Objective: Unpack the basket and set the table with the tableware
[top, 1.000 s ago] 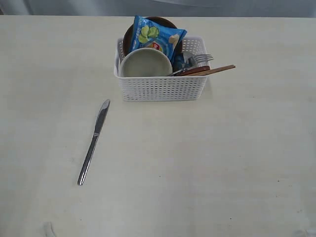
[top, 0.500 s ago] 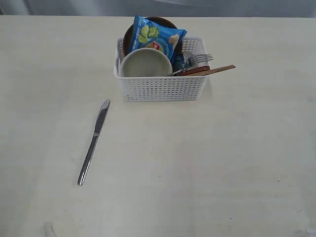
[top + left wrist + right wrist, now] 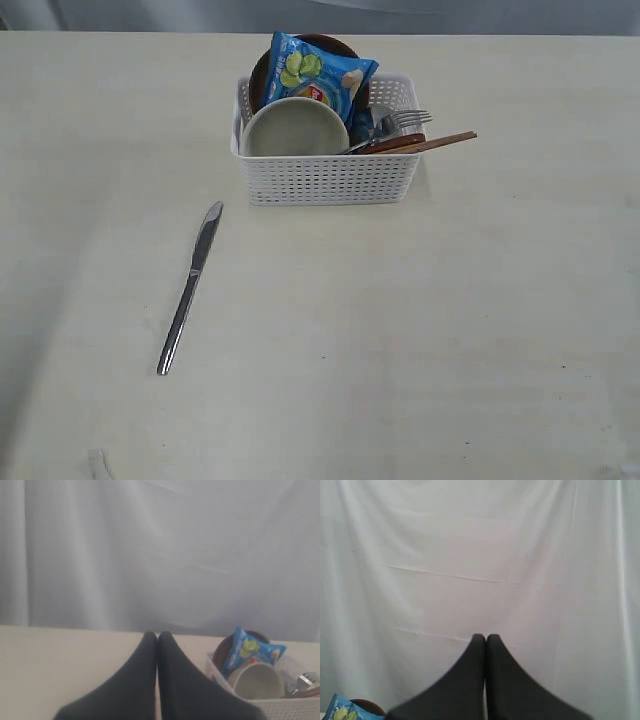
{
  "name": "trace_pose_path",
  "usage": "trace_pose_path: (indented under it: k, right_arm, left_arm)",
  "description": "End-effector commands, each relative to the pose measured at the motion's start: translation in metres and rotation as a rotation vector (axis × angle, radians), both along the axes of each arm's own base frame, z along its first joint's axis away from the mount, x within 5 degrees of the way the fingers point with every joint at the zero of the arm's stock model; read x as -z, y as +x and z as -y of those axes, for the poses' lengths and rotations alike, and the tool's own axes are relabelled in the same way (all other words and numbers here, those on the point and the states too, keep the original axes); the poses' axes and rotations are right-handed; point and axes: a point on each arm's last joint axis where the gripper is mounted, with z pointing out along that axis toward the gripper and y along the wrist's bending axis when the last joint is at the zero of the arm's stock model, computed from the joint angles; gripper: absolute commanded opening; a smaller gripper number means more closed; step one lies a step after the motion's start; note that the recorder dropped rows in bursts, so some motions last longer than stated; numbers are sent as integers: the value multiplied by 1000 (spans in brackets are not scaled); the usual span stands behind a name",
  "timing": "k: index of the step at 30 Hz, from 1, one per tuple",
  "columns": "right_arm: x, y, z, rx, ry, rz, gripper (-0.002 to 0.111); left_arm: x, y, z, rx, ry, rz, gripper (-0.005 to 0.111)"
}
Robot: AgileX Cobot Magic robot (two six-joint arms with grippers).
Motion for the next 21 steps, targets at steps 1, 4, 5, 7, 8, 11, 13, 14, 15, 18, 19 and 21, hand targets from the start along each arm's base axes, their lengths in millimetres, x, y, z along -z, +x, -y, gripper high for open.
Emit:
trace_pose_path:
  k: [1,4,5,7,8,11,13,14,15,18,19,21]
  right_arm:
    - [0,-1,0,-4,4,12,-1]
    - [0,-1,0,-4,4,12,-1]
    - [0,-1,0,-4,4,12,-1]
    - [0,-1,0,-4,4,12,-1]
    - [0,-1,0,-4,4,12,-1]
    - [0,-1,0,-4,4,12,-1]
    - [0,-1,0,-4,4,12,-1]
    - [0,-1,0,-4,4,12,-1]
    - [0,-1,0,-4,4,12,-1]
    - [0,-1,0,-4,4,12,-1]
    - [0,-1,0,-5,6,12,-1]
    - [0,-1,0,-5,6,12,-1]
  left_arm:
    - [30,7,-1,-27,63,-69,0]
    - [53,10,0,-26,74,-134,0]
    - [56,10,0,-25,76,-145,0]
    - [59,10,-1,-28,81,-179,0]
    - [64,9,-1,-32,89,-235,0]
    - [67,8,-2,-29,145,-262,0]
    - [67,8,-2,-25,187,-257,0]
    - [67,8,-2,-23,198,-255,0]
    - [67,8,-2,-22,208,-254,0]
    - [67,8,-2,-22,212,-253,0]
    - [67,8,-2,-22,211,-250,0]
    - [67,8,-2,-22,211,-247,0]
